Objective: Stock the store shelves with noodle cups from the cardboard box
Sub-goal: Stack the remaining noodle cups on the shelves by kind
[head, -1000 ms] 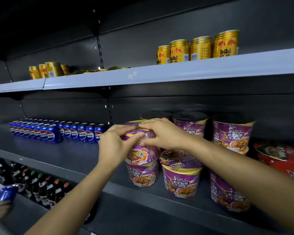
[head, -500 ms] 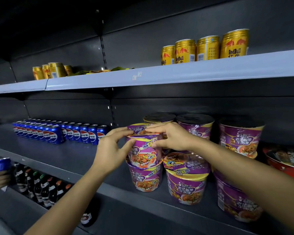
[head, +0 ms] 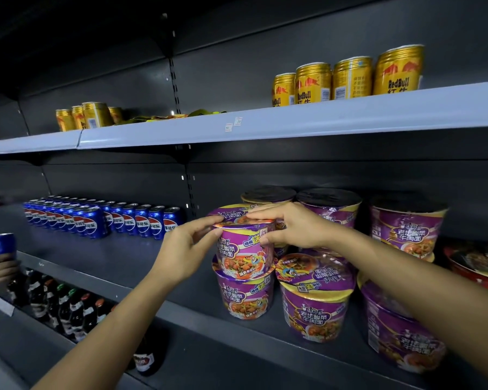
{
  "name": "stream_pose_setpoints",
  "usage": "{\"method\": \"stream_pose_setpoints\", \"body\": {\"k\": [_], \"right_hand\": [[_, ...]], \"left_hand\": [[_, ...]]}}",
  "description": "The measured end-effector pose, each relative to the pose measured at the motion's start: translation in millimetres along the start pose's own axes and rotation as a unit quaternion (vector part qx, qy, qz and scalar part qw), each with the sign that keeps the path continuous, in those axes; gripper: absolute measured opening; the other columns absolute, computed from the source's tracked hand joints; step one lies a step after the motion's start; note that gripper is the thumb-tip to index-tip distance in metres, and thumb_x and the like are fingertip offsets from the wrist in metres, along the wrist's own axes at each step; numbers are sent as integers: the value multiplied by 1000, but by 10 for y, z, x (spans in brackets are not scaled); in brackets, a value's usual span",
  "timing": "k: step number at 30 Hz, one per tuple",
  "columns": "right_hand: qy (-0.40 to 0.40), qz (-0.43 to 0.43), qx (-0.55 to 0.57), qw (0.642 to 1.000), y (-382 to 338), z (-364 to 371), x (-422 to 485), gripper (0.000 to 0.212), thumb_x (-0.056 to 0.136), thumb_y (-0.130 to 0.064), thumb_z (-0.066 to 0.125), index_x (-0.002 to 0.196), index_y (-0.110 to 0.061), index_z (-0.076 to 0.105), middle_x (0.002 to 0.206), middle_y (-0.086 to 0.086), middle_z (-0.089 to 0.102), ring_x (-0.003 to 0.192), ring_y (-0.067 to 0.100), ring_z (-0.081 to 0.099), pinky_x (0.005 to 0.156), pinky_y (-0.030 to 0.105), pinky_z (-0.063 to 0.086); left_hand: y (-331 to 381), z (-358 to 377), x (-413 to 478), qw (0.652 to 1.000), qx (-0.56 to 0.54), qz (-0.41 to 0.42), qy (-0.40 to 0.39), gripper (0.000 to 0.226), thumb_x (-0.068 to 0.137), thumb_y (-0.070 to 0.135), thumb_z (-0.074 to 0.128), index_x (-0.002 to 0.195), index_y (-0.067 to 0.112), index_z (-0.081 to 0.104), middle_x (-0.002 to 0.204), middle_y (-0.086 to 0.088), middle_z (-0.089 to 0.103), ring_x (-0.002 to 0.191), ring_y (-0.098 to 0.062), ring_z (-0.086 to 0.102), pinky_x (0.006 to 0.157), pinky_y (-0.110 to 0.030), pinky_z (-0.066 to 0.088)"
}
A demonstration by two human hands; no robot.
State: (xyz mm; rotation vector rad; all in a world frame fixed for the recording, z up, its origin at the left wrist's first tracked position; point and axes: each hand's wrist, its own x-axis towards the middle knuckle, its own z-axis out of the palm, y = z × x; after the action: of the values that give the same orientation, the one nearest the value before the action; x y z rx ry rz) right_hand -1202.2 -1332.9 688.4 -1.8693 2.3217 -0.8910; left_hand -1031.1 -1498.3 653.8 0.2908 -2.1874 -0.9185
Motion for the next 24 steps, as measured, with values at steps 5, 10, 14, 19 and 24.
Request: {"method": "stream_pose_setpoints", "body": {"k": [5,10,14,19,24], "right_hand": [[-5,17,38,999,39,-21,16,59,80,-19,74,134,-30,52,145,-10,43,135,7,36,106,20,31],[-17,26,28,999,21,-52,39,58,82,-14,73,134,-31,52,145,-11,42,133,9,39,102,22,37],[-13,24,-34,999,-84,-45,45,63,78,-40,74,135,-31,50,142,-11,47,125,9,48,101,25,42],[15,9,-56,998,-117,45,74,60,80,-43,71,134,-26,51,139,-7,51,123,10,49,102,30,43],[-3,5,-34,999,-48,12,62,57,83,-35,70,135,-26,49,143,-8,46,124,9,47,99,24,42]], "left_hand": [[-10,15,28,1000,14,0,-1,43,90,30,59,132,26,52,109,8,64,91,6,60,68,-3,49],[1,51,24,1000,14,-6,8,39,88,28,62,125,17,58,100,10,66,84,14,61,66,-4,48],[6,55,30,997,61,12,39,40,84,33,67,120,17,63,106,4,68,92,0,63,70,-5,48],[19,92,12,993,94,28,60,47,79,41,67,118,16,65,111,0,69,103,-12,64,85,-32,55],[22,94,30,995,79,22,51,46,79,39,66,120,17,64,114,0,68,105,-11,63,84,-26,55]]}}
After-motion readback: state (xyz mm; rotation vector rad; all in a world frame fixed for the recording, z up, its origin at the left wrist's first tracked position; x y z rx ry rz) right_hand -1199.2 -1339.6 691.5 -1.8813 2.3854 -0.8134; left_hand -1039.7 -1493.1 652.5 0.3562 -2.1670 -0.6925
